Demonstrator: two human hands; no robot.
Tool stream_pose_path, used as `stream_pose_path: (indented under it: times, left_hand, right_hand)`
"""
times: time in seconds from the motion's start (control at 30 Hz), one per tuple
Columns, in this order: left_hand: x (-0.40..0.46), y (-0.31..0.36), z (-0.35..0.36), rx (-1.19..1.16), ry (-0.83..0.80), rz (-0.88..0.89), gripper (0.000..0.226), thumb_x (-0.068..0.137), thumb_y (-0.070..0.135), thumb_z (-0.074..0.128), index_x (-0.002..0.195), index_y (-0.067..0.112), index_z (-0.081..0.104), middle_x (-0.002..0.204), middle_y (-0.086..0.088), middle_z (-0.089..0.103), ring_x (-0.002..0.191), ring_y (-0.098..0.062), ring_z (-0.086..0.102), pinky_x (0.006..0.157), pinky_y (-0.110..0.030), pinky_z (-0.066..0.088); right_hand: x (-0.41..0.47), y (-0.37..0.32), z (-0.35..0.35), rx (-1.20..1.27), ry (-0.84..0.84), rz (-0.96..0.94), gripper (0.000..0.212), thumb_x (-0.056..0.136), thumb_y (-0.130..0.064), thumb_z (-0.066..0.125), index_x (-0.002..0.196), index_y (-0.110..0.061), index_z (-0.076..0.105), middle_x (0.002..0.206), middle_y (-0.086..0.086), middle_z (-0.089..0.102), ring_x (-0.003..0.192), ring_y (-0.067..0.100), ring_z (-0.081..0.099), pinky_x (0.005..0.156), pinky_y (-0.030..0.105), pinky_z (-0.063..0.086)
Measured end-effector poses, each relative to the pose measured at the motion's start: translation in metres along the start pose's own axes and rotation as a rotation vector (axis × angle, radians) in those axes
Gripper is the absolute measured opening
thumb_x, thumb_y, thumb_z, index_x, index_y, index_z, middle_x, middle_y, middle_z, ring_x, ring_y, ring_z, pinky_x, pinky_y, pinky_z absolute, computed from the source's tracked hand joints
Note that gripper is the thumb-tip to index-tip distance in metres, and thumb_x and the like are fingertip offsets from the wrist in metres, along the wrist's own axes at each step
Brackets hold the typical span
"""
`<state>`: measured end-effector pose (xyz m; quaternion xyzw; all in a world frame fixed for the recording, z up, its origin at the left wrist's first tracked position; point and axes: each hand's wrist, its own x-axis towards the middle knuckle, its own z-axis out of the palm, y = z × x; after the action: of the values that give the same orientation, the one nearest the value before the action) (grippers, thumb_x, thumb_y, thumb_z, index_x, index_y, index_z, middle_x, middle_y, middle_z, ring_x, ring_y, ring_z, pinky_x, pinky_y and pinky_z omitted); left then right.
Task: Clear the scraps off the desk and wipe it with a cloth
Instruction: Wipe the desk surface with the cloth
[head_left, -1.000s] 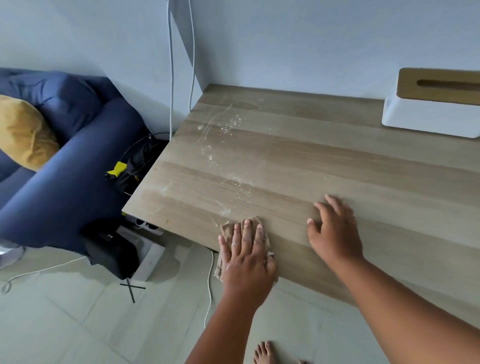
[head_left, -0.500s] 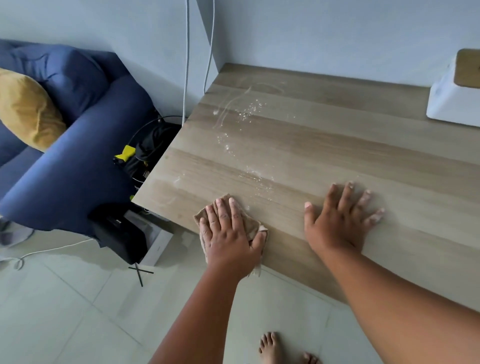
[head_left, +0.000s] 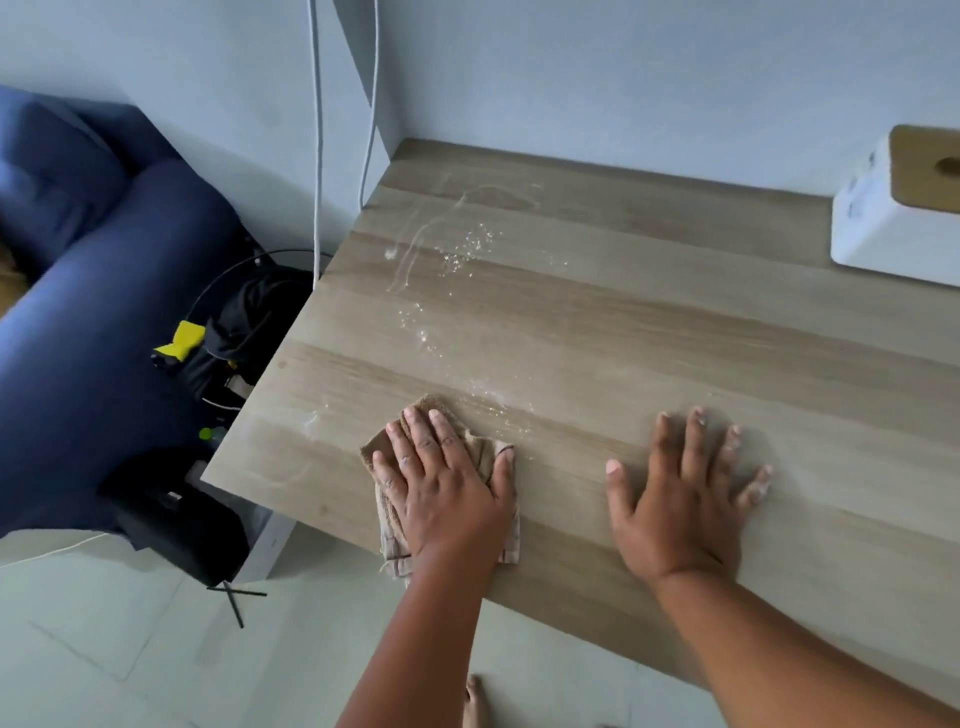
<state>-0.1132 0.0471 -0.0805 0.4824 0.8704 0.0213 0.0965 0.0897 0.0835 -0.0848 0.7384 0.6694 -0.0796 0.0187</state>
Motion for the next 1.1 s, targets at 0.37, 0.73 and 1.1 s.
stream_pose_path:
  times: [0.37,0.73,1.1]
  left_hand:
    - [0.028,0.006,0.002,0.006,0.034,0.558,0.076,0.102,0.054,0.033,0.163,0.01,0.021,0.171,-0.017,0.012,0.159,-0.034,0.005,0.128,-0.053,0.011]
    - [-0.013,-0.047,0.006,0.001,0.043,0.817,0.074,0.097,0.055,0.049,0.159,0.017,0.035,0.172,-0.009,0.016,0.159,-0.034,0.012,0.121,-0.065,0.021]
    - [0.028,0.018,0.001,0.083,-0.003,0.61,0.1,0.09,0.079,0.034,0.164,0.014,0.017,0.173,-0.013,0.007,0.16,-0.033,-0.002,0.124,-0.064,0.011]
  right_hand:
    - [0.0,0.001,-0.002,-0.005,0.006,0.006,0.088,0.088,-0.072,0.02,0.161,-0.025,0.028,0.173,0.005,0.007,0.159,0.037,-0.003,0.123,0.068,-0.001]
    - [-0.001,0.003,0.003,-0.027,0.049,0.002,0.085,0.09,-0.072,0.027,0.159,-0.023,0.035,0.171,0.008,0.016,0.158,0.04,0.005,0.121,0.071,0.008]
    - [0.001,0.003,0.006,0.0,0.057,-0.014,0.077,0.094,-0.064,0.034,0.161,-0.025,0.027,0.173,0.007,0.009,0.158,0.041,0.001,0.121,0.072,0.006]
